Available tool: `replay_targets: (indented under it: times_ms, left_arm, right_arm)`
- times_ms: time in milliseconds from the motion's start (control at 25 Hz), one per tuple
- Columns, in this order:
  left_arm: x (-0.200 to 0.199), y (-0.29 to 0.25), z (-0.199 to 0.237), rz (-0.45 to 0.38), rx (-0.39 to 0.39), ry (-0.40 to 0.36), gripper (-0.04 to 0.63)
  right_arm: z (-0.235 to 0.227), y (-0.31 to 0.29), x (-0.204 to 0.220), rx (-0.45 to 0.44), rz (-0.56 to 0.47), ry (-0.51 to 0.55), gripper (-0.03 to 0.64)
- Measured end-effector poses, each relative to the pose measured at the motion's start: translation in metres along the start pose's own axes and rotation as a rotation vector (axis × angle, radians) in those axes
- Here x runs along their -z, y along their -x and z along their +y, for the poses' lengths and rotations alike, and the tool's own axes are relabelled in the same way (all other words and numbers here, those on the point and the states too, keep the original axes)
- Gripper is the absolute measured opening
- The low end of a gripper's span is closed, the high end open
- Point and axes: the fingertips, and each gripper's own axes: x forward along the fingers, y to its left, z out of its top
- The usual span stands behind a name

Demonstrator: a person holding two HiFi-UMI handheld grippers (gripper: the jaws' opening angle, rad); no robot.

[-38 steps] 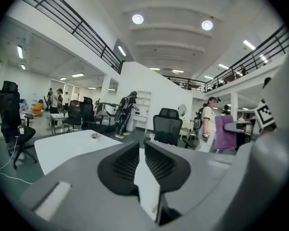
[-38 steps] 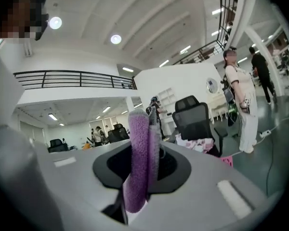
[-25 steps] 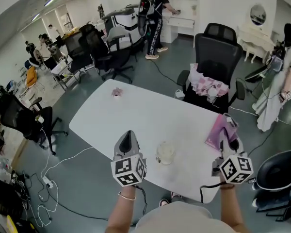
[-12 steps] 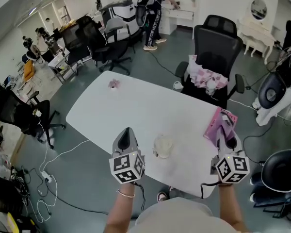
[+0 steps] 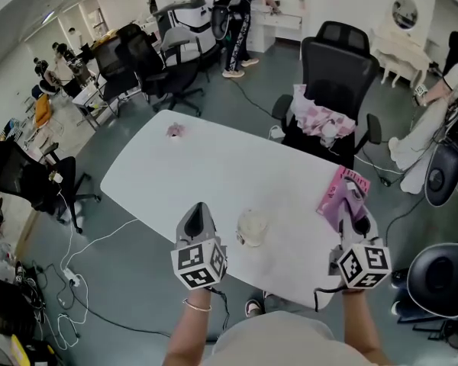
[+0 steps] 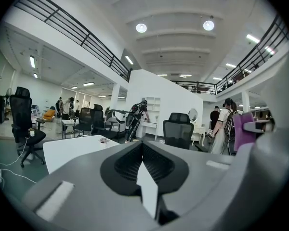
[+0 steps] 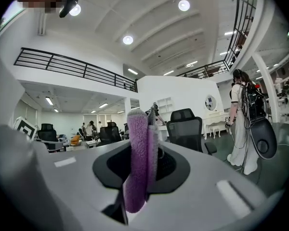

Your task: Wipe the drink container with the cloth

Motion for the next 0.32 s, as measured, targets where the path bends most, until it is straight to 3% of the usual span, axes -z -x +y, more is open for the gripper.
replay_targets:
  times_ms: [320]
  left_arm:
    - [0.011,0.002,-0.002,0.015,-0.001,0.007,0.0]
  right_arm:
    - [-0.001,0.003,0.007,-0.004,0.01,-0.002,0.069]
